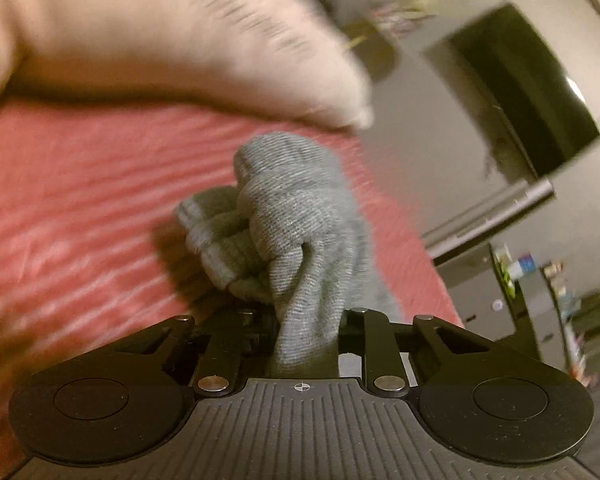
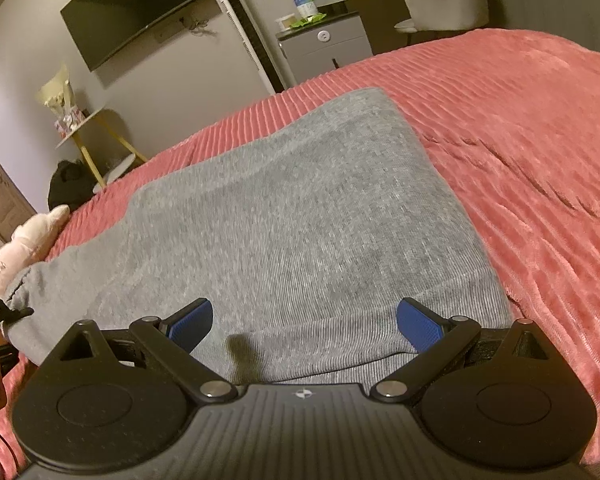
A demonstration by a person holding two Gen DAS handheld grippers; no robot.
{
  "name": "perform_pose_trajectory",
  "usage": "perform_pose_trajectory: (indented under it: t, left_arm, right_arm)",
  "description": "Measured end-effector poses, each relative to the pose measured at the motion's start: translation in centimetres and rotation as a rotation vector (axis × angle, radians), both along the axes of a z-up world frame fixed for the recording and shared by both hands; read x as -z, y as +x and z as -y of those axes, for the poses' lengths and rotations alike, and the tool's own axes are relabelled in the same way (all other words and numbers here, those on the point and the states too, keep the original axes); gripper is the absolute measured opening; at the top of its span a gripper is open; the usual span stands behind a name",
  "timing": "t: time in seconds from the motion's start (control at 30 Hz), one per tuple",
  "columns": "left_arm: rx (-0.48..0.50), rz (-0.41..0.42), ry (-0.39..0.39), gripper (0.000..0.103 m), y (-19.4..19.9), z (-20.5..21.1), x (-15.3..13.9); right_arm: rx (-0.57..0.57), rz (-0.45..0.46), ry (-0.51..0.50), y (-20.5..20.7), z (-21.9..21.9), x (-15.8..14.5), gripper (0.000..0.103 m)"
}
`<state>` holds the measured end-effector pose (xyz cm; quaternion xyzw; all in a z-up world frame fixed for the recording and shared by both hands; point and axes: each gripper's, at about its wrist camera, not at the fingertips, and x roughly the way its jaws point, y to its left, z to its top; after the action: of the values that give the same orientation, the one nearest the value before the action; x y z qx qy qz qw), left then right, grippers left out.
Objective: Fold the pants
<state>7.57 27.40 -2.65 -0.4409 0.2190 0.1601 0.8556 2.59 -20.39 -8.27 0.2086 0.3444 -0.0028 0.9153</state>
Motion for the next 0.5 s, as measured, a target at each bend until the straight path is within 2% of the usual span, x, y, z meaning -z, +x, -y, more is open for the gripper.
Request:
perform_pose_trajectory:
  t: [0.1, 0.27, 0.4, 0.5]
  left_arm:
    - [0.062, 0.058, 0.205, 0.022, -0.2, 3.2, -3.5]
    - [0.202, 0.16, 0.465, 0.022, -1.3, 9.6, -7.7]
    - [0.347, 0.234, 0.621, 0.022, -2.2, 15.2, -9.3]
    - [0.457, 0.27, 0.701, 0.022, -3.2, 19.4, -9.3]
  right_arm:
    - [0.014, 0.012, 0.033, -0.2, 0.4, 0.0, 0.099]
    - [0.039, 0.033, 0.083, -0.5, 0.8, 0.0, 0.099]
    - [0.038, 0.035, 0.083, -0.6, 0.7, -0.1, 0.099]
    - [0.037, 0.041, 0.099, -0.7, 0.8, -0.2, 0.099]
